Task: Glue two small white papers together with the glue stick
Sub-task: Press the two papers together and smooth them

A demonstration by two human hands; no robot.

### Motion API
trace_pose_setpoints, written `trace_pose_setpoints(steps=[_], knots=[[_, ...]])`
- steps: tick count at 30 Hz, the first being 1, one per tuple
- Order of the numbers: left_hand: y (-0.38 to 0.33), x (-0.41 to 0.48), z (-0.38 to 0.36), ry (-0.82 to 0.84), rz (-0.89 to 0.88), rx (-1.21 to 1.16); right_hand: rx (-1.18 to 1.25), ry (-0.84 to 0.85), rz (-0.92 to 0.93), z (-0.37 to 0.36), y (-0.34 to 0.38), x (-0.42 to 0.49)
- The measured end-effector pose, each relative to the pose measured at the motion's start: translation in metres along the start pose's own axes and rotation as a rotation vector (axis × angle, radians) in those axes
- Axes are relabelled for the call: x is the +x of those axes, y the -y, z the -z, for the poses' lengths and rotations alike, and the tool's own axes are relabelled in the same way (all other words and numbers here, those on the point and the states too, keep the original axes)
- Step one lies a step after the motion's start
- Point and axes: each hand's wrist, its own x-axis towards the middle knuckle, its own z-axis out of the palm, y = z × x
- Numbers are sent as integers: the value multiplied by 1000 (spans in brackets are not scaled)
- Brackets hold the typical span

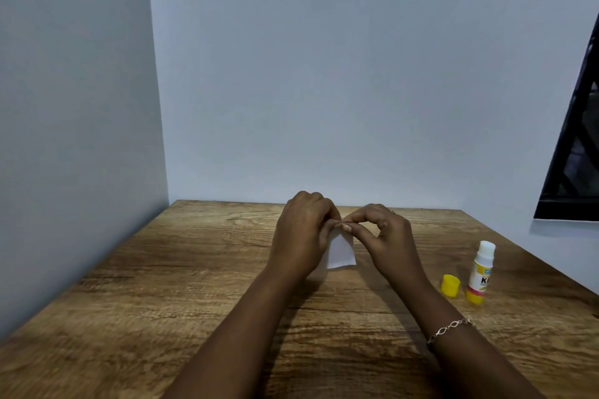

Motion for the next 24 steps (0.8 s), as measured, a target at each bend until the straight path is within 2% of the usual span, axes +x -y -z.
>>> trace_pose_setpoints(steps=[14,21,24], knots=[[0,2,13,-153,354,-410,28,95,-198,7,-17,1],[4,1,11,-239,636,-681,387,-19,-349,4,-14,-1],[6,0,7,-281,772,-787,482,-7,-427,-5,-13,-6]])
